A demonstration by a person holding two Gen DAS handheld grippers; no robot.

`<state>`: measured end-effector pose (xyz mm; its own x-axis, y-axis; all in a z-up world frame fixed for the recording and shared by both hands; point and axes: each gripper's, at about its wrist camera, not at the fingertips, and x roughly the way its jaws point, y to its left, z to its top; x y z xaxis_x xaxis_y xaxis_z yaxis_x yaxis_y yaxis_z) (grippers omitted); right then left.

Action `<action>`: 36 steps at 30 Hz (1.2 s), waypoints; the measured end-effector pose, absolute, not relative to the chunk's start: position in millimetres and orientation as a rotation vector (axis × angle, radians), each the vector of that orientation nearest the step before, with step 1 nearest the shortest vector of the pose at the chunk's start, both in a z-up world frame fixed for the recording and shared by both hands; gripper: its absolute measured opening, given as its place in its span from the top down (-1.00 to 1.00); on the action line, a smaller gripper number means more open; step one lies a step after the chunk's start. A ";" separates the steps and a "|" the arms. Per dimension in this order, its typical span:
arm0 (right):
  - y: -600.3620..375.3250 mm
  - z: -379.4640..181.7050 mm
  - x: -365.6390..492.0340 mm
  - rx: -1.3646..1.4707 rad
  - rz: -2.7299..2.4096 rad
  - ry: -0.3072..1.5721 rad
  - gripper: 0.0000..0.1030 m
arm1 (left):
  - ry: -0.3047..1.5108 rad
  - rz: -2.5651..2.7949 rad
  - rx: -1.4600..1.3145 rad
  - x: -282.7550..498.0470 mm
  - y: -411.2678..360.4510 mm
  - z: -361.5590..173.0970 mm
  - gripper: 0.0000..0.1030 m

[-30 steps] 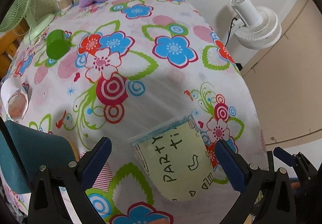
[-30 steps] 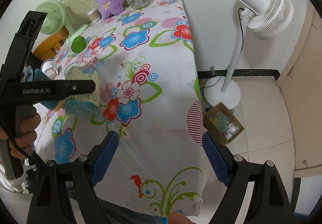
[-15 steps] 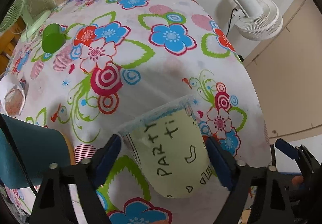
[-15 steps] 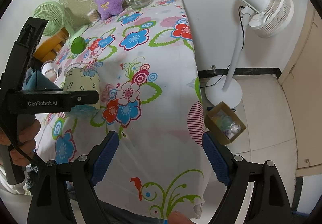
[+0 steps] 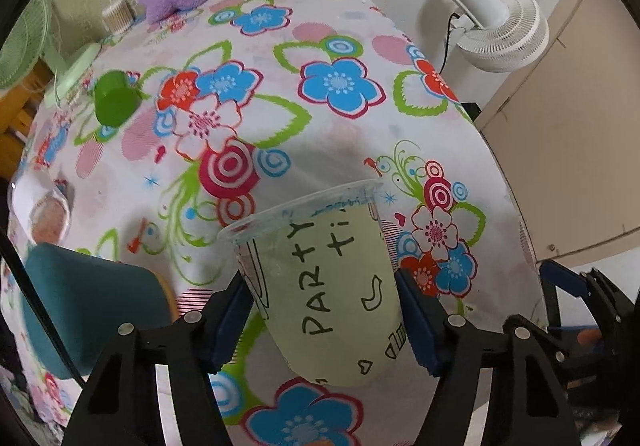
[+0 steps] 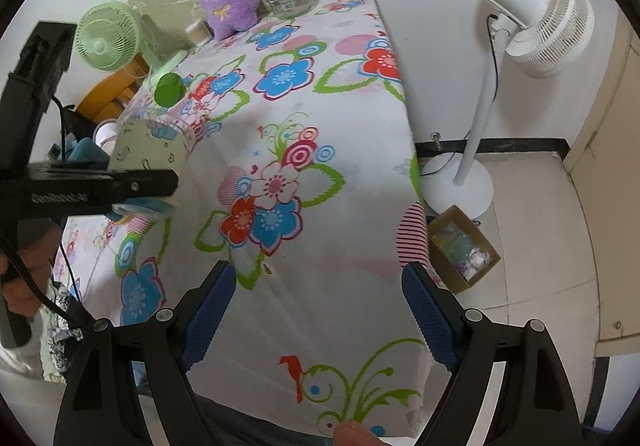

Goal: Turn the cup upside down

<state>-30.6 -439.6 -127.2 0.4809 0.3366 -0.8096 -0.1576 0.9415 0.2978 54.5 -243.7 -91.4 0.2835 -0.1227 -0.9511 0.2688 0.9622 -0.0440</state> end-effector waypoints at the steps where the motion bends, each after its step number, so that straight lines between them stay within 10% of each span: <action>1: -437.1 -126.5 -30.5 0.191 0.312 1.024 -0.69 | 1.254 -0.267 0.142 54.5 -242.0 -87.5 -0.38; 36: -350.8 -125.1 -46.3 0.055 0.549 0.983 -0.69 | 1.545 -0.380 1.014 92.8 -259.9 -55.8 -0.34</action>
